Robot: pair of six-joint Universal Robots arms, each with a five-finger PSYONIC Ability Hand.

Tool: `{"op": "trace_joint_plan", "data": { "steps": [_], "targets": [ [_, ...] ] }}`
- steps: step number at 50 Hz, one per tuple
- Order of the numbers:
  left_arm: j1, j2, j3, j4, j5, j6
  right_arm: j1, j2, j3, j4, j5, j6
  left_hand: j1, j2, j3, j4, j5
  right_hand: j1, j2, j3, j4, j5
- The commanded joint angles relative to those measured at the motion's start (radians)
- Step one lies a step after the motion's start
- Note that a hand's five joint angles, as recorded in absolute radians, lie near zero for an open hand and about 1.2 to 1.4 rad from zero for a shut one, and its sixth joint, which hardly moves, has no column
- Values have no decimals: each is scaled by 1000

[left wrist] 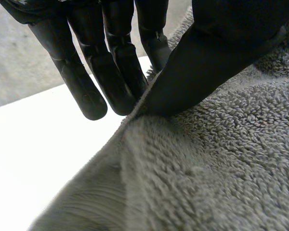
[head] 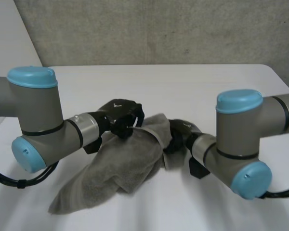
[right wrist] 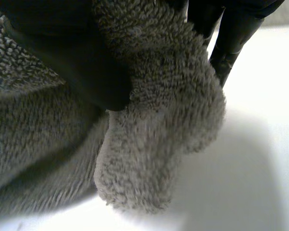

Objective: Fold the laundry

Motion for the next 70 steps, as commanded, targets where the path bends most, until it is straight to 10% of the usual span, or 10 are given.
{"op": "trace_joint_plan", "data": {
  "steps": [1, 6, 15, 34, 41, 48, 70],
  "targets": [
    [76, 42, 91, 215, -232, 133, 8, -14, -275, -104, 68, -431, 250, 182, 183, 182, 202, 466, 269, 276, 270, 308],
    [88, 105, 203, 444, -367, 225, 30, -73, -399, -279, 119, -772, 250, 182, 183, 182, 202, 466, 269, 276, 270, 308],
    [53, 242, 167, 633, -376, 190, 65, -167, -378, -611, 105, -836, 250, 182, 183, 182, 202, 466, 269, 276, 270, 308],
    [16, 190, -619, 635, -367, 255, 50, 49, -159, 89, 28, -931, 250, 182, 183, 182, 202, 466, 269, 276, 270, 308],
    [-41, 174, -651, 635, -367, 256, 44, 57, -117, 109, 28, -905, 233, 165, 166, 164, 185, 466, 269, 276, 270, 308],
    [-42, 266, -646, 635, -369, 255, 37, -69, -64, 107, 16, -757, -600, -669, -668, -669, -649, 466, 269, 276, 270, 308],
    [33, 308, -726, 534, -357, 180, 21, -198, -81, 106, -30, -485, -659, -728, -727, -728, -708, 466, 269, 276, 270, 308]
  ]
}}
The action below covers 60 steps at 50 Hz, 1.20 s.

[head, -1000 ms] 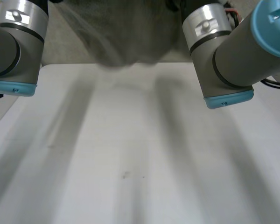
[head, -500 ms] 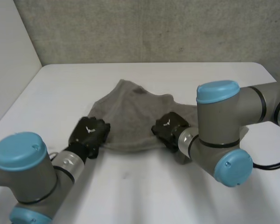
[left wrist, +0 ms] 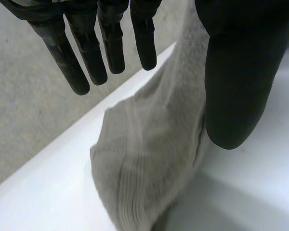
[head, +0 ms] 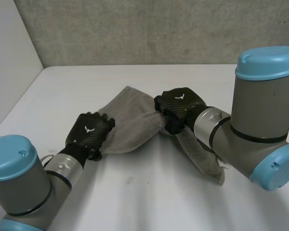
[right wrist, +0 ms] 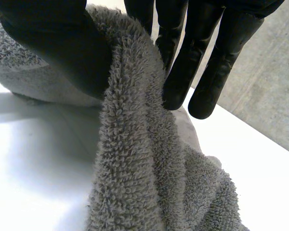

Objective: Fold the laundry

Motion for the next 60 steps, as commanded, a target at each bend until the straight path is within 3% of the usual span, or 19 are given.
{"op": "trace_joint_plan", "data": {
  "steps": [1, 9, 24, 29, 31, 33, 40, 46, 48, 50, 51, 52, 56, 60],
  "targets": [
    [55, 24, -41, -92, 23, -90, -8, -3, -15, -2, 9, 20, 38, 44, 42, 45, 46, 450, 243, 207, 207, 240],
    [76, 35, -36, -152, 59, -217, -4, -3, -32, -1, 9, 84, 38, 44, 42, 45, 46, 450, 243, 207, 207, 240],
    [85, -95, 83, -127, 57, -237, -2, -37, -27, 6, -2, 178, 82, 88, 86, 89, 90, 450, 243, 207, 207, 240],
    [85, -143, 126, -87, 56, -237, -4, -47, -20, 7, -2, 184, 391, 396, 395, 398, 399, 450, 243, 207, 207, 240],
    [90, -157, 135, -12, 54, -237, -7, -54, -17, 7, -2, 184, 869, 875, 873, 876, 877, 450, 243, 207, 207, 240],
    [91, -158, 135, 27, 53, -236, -7, -57, -17, 7, -4, 182, 950, 956, 954, 957, 958, 450, 243, 207, 207, 240],
    [108, -91, 118, 85, 54, -225, -13, -57, -43, 64, -19, 135, 951, 956, 955, 958, 959, 450, 243, 207, 207, 240],
    [108, 47, 66, 79, 56, -225, -25, 67, -147, 176, -53, -105, 951, 956, 955, 958, 959, 450, 243, 207, 207, 240],
    [102, 75, 54, 72, 57, -223, -22, 104, -171, 199, -51, -164, 951, 956, 955, 958, 959, 415, 209, 173, 172, 205],
    [102, 127, 33, 53, 57, -223, -16, 137, -200, 222, -45, -189, 951, 956, 955, 958, 959, -259, -465, -501, -502, -469],
    [102, 127, 33, 52, 57, -223, -16, 137, -201, 222, -45, -189, 951, 956, 955, 958, 959, -263, -469, -505, -506, -473],
    [107, 145, 25, 42, 57, -222, -21, 135, -199, 222, -37, -171, 951, 956, 955, 958, 959, -481, -687, -723, -724, -691],
    [118, 164, 19, 20, 57, -220, -28, 104, -167, 217, -19, -98, 951, 956, 955, 958, 959, -524, -731, -767, -767, -734],
    [173, 168, 16, 5, 59, -208, -63, -15, -34, 170, 5, -5, 951, 956, 955, 958, 959, -512, -719, -755, -755, -723]
  ]
}}
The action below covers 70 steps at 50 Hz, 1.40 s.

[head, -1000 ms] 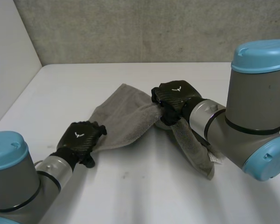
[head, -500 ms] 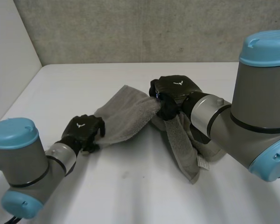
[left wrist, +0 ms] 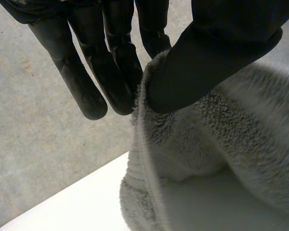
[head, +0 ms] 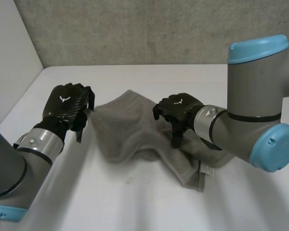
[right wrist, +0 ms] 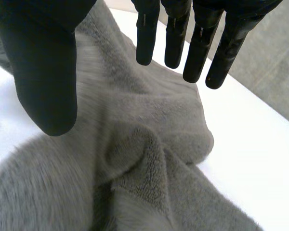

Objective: Fold the laundry

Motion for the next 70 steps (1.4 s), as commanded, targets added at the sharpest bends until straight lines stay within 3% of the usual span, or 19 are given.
{"op": "trace_joint_plan", "data": {
  "steps": [1, 9, 18, 23, 31, 39, 47, 70],
  "targets": [
    [89, 27, -10, -42, 1, 31, -63, -179, 208, -83, 45, 156, 221, 181, 182, 181, 189, 69, 14, 29, 31, 34],
    [165, 53, -7, -53, 8, 126, -117, -412, 472, -158, 35, 156, 221, 181, 182, 181, 189, 245, 190, 205, 207, 210],
    [157, 65, -41, -59, 8, 128, -98, -477, 687, -215, 35, 140, 221, 181, 182, 181, 189, 248, 193, 208, 210, 213],
    [151, 67, -52, -59, 8, 126, -83, -442, 802, -399, 33, 142, 221, 181, 182, 181, 189, 257, 202, 217, 219, 222],
    [159, 65, -53, -57, 8, 126, 8, -304, 825, -494, 41, 137, 221, 181, 182, 181, 189, 277, 223, 237, 239, 242],
    [162, 61, -55, -57, 9, 125, 17, -232, 844, -663, 46, 107, 221, 181, 182, 181, 189, 280, 226, 240, 242, 245],
    [159, 56, -56, -57, 8, 125, 22, -166, 842, -686, 55, 29, 221, 181, 182, 181, 189, 286, 232, 246, 248, 251],
    [163, 55, -56, -56, 8, 125, 18, -135, 798, -747, 70, 21, 221, 181, 182, 181, 189, 442, 387, 402, 404, 407]
  ]
}}
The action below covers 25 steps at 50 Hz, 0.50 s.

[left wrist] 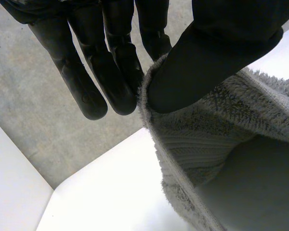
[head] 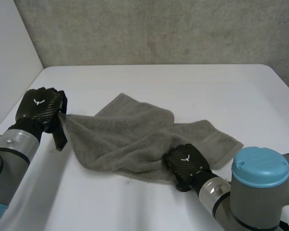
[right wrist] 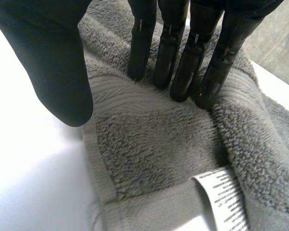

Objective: Fold the laundry

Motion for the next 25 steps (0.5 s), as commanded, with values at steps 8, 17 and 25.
{"op": "trace_joint_plan", "data": {
  "steps": [8, 17, 25],
  "targets": [
    [0, 1, -1, -1, -1, 0, -6, 22, -41, 1, 0, 0, 221, 181, 181, 179, 189, 223, 120, 116, 120, 149],
    [2, 1, -1, -1, -1, 0, -7, 31, -47, 1, 0, -1, 221, 181, 181, 179, 189, 223, 120, 116, 120, 149],
    [3, 1, 0, -1, -1, 0, -7, 40, -51, -1, 0, -1, 221, 181, 181, 179, 189, 229, 126, 122, 126, 154]
  ]
}}
